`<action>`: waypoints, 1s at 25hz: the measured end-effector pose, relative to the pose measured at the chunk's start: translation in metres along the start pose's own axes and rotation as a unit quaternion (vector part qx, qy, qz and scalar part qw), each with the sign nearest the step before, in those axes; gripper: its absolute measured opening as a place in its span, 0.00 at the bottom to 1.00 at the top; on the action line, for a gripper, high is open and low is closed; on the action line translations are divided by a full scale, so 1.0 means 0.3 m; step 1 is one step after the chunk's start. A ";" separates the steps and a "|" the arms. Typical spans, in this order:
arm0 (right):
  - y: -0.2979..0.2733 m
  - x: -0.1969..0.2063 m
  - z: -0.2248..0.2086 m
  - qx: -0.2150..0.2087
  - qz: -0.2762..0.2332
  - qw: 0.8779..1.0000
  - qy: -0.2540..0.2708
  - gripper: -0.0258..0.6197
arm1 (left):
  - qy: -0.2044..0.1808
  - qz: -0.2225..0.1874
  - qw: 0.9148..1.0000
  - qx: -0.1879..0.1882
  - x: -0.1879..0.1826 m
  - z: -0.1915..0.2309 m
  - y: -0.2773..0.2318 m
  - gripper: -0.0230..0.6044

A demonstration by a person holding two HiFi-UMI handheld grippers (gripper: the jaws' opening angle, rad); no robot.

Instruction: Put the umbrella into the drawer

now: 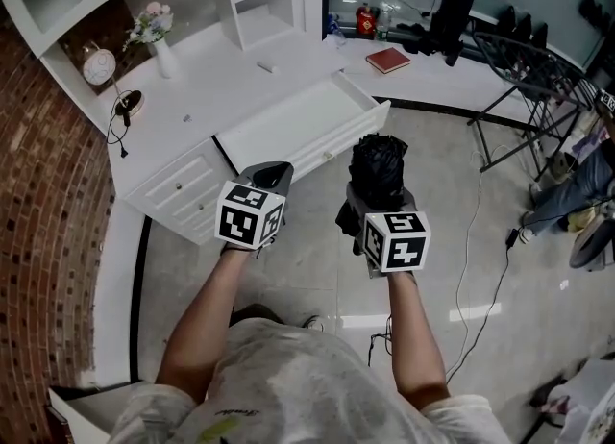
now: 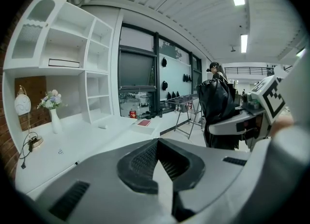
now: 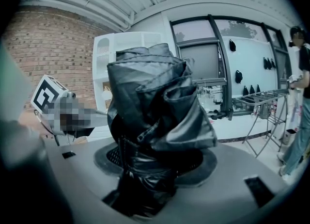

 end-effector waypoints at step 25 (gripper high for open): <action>-0.268 -0.079 -0.100 -0.033 0.005 0.999 0.027 0.43 | 0.035 -0.012 0.999 -0.031 -0.043 0.206 -0.193 0.03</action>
Point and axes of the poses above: the fingertips, and each gripper's own axes: y backward along the fingers, z to its left, x out of its underside, the point moved 9 cm from there along y, backward along the fingers, and after that the axes turned 4 degrees about y, right-handed, at the moved point
